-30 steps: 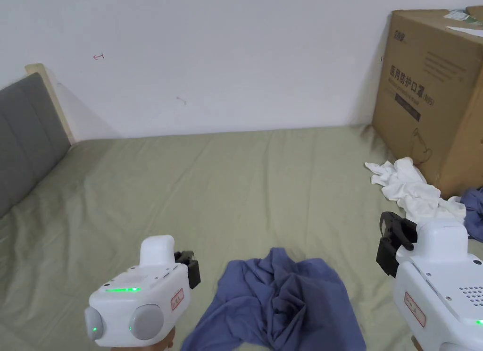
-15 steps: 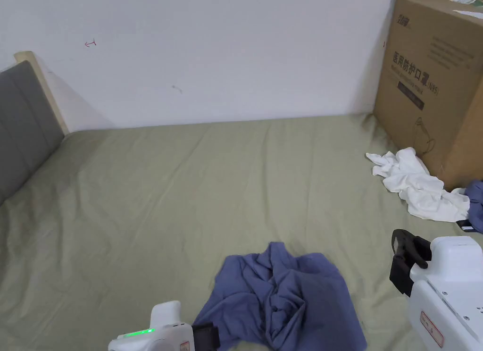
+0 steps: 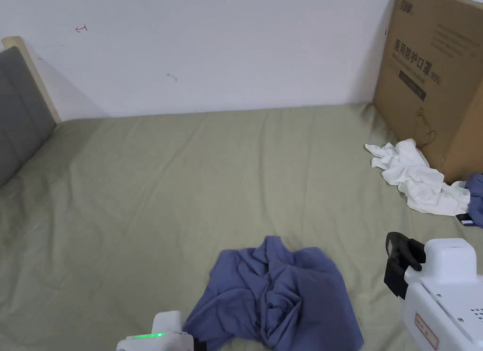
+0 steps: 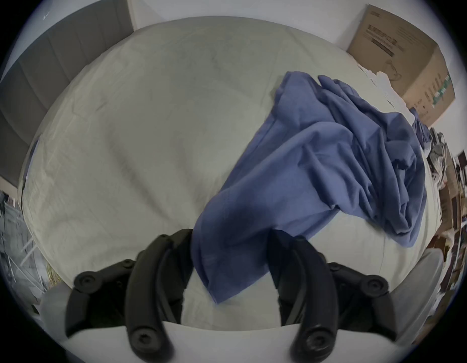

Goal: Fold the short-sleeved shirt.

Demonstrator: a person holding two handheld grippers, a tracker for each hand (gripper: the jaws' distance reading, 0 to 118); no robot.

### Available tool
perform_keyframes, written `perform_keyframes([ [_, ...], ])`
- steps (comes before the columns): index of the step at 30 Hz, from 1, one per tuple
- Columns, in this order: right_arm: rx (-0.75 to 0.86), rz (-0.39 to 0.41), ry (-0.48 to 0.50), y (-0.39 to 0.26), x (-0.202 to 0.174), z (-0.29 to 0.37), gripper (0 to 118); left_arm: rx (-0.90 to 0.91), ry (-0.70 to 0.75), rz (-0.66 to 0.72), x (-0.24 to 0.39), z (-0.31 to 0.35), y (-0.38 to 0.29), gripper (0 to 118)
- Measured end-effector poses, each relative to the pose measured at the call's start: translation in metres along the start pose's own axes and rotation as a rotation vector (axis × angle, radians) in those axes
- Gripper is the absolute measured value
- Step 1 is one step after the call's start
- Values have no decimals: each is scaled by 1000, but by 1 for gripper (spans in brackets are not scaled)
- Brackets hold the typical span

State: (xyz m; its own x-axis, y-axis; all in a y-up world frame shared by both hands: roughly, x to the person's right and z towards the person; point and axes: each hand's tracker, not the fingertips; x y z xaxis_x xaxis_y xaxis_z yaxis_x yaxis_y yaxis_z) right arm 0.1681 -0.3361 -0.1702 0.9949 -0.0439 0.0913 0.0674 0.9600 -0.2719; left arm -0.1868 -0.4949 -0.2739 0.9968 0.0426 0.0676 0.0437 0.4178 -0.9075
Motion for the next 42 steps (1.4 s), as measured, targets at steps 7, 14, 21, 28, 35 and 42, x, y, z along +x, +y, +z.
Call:
perform_keyframes([
  [7, -47, -6, -4, -2, 6, -19, 4, 90, -168, 100, -14, 17, 3, 8],
  [14, -170, -68, 1, -9, 6, -91, 4, 253, -359, 255, -33, 64, 19, 8],
  [21, -354, -16, 20, -31, -6, -191, 28, 275, -388, 255, -35, 66, 39, 8],
  [28, -609, 14, 18, -74, -18, -267, 107, 243, -369, 262, -45, 48, 45, 8],
  [35, -788, 154, 46, -104, -28, -286, 55, 212, -357, 278, -49, 37, 42, 8],
  [42, -614, 39, 94, -70, -19, -254, 7, 221, -376, 306, -48, 41, 39, 8],
])
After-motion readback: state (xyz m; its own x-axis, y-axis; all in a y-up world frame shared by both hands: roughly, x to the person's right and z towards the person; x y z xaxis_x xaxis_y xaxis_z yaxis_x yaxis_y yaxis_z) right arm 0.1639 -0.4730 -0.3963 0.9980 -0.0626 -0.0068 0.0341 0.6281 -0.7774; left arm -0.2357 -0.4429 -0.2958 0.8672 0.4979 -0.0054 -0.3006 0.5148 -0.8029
